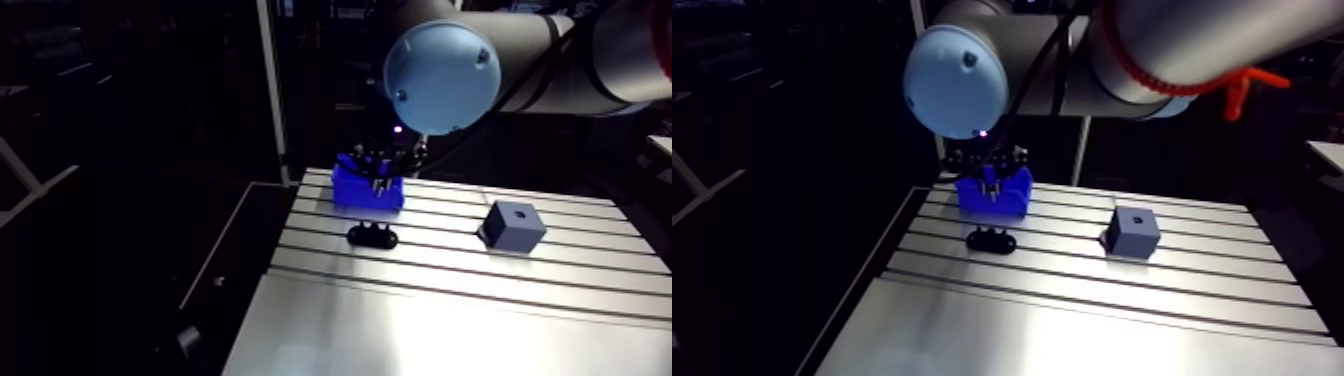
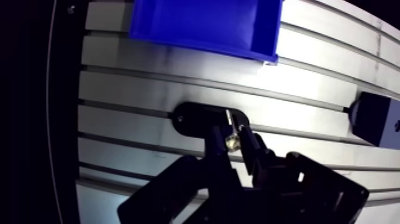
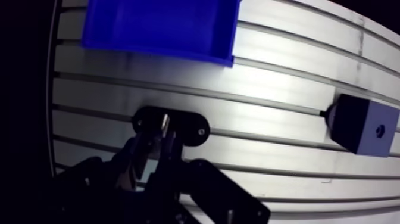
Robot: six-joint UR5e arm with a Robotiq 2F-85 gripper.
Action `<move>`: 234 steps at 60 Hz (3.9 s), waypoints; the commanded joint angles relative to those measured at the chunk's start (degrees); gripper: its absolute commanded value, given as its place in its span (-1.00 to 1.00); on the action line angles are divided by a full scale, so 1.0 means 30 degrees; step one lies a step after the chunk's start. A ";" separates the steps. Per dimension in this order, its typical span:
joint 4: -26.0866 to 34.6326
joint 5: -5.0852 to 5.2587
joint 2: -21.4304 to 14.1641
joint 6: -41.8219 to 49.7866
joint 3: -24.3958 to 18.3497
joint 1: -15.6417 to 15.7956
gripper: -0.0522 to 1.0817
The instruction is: Pick up the M10 bolt and insert it into the hex recess until seated.
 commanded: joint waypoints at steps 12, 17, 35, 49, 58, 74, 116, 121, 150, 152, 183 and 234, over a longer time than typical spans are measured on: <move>0.5808 0.0148 -0.1231 -0.5117 -0.2356 -0.1634 0.86; 0.6363 0.0118 -0.1232 -0.7526 -0.2635 -0.2462 0.86; 0.8693 -0.0040 -0.1149 -1.2507 -0.4079 -0.5459 0.87; 0.8959 -0.0087 -0.0949 -1.4701 -0.4975 -0.6122 0.86; 0.9654 -0.0120 -0.0719 -1.5275 -0.5332 -0.6536 0.86; 0.9706 -0.0641 -0.0195 -1.5671 -0.5518 -0.7260 0.86; 0.9409 -0.2259 0.0976 -1.6519 -0.5631 -0.8047 0.88; 0.9330 -0.2260 0.1215 -1.6667 -0.5634 -0.8225 0.88; 0.8501 -0.2201 0.2327 -1.6902 -0.5401 -0.8514 0.88; 0.8500 -0.2201 0.2366 -1.6902 -0.5376 -0.8548 0.88; 0.7650 -0.1440 0.2724 -1.7488 -0.5288 -0.8588 0.88; 0.7622 -0.1556 0.2958 -1.7543 -0.5112 -0.8730 0.88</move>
